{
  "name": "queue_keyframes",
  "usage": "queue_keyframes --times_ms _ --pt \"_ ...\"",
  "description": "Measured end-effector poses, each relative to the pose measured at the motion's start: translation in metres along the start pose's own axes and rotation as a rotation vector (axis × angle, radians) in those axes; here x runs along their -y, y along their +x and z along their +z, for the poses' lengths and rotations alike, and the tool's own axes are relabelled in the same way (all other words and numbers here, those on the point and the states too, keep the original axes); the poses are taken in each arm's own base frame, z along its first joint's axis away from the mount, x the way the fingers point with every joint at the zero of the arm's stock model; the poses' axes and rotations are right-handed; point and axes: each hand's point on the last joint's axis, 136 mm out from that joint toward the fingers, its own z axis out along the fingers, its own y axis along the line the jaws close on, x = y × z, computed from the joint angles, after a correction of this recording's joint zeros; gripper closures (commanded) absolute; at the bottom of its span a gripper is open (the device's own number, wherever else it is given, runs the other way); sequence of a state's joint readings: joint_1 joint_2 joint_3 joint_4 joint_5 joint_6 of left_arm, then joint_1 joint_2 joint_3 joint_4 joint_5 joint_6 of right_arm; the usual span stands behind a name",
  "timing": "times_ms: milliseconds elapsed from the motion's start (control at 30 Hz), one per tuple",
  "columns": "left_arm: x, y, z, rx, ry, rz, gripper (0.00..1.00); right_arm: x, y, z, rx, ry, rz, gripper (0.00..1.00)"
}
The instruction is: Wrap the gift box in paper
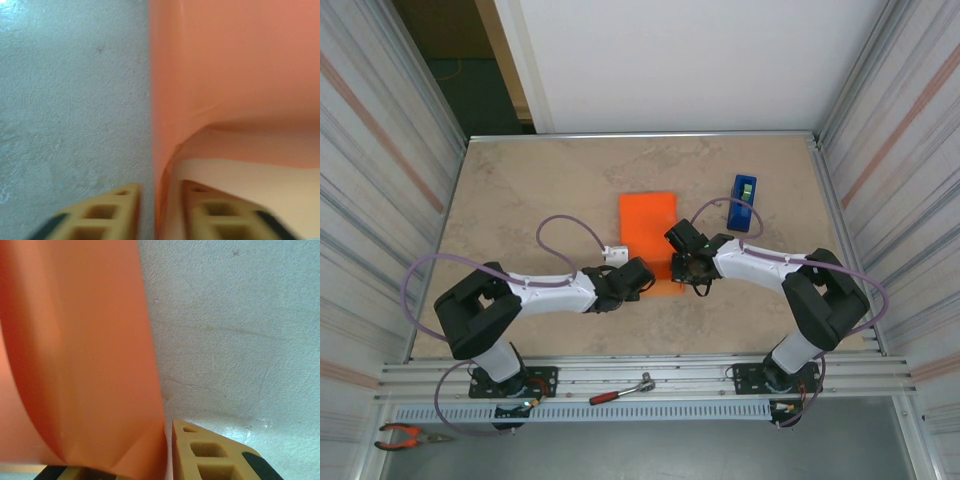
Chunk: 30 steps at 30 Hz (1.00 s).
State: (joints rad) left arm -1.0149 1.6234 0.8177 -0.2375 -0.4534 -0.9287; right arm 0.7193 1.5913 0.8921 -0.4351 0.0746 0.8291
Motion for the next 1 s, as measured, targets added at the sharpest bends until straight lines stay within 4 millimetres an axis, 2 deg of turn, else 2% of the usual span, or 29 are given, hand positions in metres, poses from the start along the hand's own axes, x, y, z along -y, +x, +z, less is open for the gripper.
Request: queue_keyframes --times_ms 33,133,167,200,233,400,500,600,767,900,1000 --pt "0.0 0.001 0.001 -0.002 -0.002 -0.004 1.0 0.0 0.0 0.0 0.0 0.0 0.0 0.81" --pt "-0.001 0.002 0.003 -0.006 -0.009 0.002 0.98 0.0 0.0 0.0 0.0 0.0 0.0 0.81" --pt "0.0 0.002 0.004 -0.006 -0.01 0.005 0.81 0.0 0.0 0.0 0.001 0.0 0.0 0.81" --pt "0.001 0.001 0.004 -0.006 -0.01 0.008 0.72 0.0 0.0 0.0 0.001 0.0 0.0 0.81" --pt "0.002 0.0 0.003 -0.004 -0.008 0.007 0.67 0.0 0.0 0.0 0.0 0.0 0.0 0.81" --pt "0.008 -0.008 0.001 0.01 0.004 0.006 0.6 0.0 0.0 0.0 0.0 0.0 0.0 0.77" --pt "0.009 -0.014 0.001 0.017 0.006 0.005 0.62 0.0 0.0 0.0 0.0 0.0 0.0 0.72" --pt "0.01 -0.018 0.004 0.02 0.004 0.009 0.71 -0.001 0.002 -0.001 -0.001 0.0 -0.005 0.65" --pt "0.01 -0.015 0.009 0.009 -0.006 0.024 0.76 -0.005 0.01 -0.005 -0.005 0.003 -0.033 0.64" --pt "0.009 -0.013 0.011 0.006 -0.009 0.026 0.78 -0.005 0.014 -0.006 -0.003 0.013 -0.04 0.74" --pt "0.009 -0.013 0.011 0.006 -0.009 0.026 0.78 0.001 0.018 -0.004 -0.009 0.034 -0.027 0.96"
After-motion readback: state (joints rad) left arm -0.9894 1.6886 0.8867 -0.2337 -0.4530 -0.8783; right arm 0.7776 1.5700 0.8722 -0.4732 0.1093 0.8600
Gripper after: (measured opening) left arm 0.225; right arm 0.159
